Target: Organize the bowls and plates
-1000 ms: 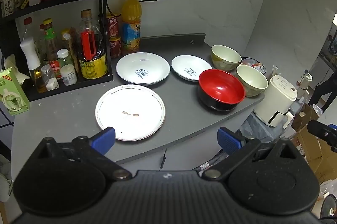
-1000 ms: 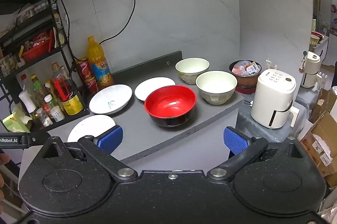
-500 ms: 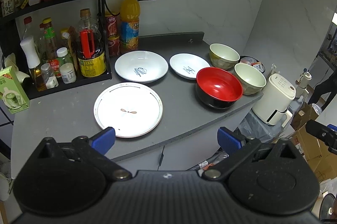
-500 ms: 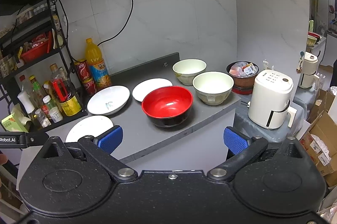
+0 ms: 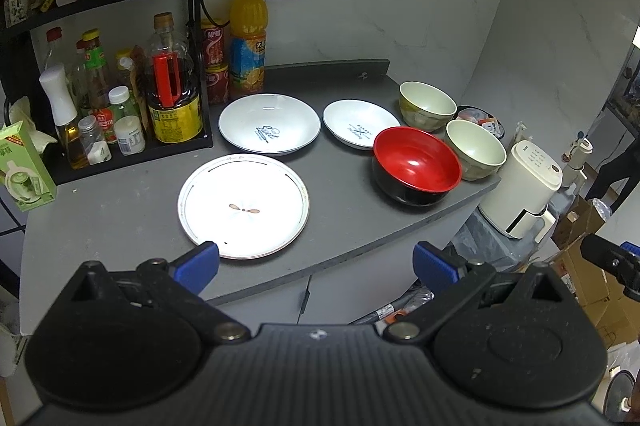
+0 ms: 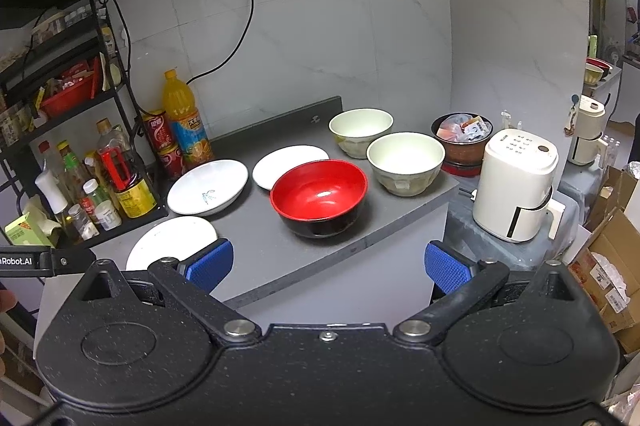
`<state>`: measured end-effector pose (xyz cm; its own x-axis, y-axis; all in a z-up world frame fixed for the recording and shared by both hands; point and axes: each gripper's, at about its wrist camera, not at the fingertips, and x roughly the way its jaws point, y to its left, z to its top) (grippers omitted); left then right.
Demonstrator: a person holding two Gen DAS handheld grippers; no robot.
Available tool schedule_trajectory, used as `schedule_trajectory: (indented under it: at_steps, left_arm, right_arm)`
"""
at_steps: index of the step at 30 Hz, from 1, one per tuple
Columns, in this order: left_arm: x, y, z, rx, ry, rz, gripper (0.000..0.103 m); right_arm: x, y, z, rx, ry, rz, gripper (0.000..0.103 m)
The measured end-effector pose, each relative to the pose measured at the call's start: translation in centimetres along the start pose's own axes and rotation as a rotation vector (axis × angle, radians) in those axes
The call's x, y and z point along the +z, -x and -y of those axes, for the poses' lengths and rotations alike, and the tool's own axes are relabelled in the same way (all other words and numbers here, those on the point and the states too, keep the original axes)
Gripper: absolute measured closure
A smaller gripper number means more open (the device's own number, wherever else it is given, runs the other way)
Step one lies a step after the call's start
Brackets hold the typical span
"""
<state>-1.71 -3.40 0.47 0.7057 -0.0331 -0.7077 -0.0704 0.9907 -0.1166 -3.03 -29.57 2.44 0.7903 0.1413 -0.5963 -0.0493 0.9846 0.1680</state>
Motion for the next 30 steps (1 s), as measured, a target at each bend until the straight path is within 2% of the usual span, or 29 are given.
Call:
schedule_trajectory:
  at_steps: [6, 30]
  left_arm:
    - [0.1, 0.1, 0.2, 0.005, 0.006, -0.006, 0.001]
    - [0.0, -1.2, 1.1, 0.013, 0.002, -0.033, 0.001]
  right_arm:
    - [0.1, 0.0, -0.1, 0.022, 0.024, -0.002, 0.000]
    - [0.4, -1.1, 0.0, 0.003, 0.048, -0.031, 0.000]
